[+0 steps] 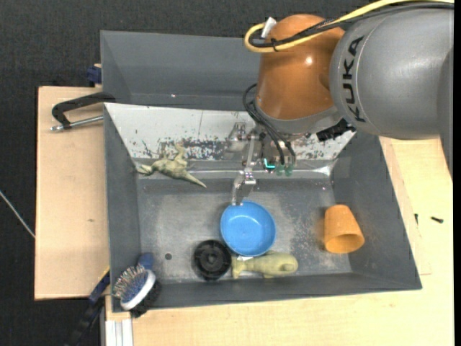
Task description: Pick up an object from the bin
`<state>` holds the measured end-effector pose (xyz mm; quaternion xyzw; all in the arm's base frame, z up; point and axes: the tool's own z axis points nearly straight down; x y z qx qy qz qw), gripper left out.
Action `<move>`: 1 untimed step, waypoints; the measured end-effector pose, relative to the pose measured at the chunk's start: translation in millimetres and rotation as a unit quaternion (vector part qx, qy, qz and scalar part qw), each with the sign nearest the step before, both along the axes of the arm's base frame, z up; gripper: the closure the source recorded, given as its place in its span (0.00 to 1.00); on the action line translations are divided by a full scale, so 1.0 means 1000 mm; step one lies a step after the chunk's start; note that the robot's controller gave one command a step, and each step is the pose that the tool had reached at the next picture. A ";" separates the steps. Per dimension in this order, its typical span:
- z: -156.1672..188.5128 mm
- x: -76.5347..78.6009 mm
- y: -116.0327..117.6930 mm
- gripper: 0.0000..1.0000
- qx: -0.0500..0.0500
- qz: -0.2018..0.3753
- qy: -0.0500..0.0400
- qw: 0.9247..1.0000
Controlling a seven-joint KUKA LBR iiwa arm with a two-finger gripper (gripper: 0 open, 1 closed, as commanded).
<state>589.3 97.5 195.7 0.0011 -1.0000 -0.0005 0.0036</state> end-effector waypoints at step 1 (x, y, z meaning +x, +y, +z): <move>-0.124 -0.046 -0.057 0.00 0.001 0.021 -0.008 1.000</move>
Offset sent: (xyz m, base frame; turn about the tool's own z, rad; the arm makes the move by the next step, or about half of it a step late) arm -0.0480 -0.0567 -0.1257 -0.0459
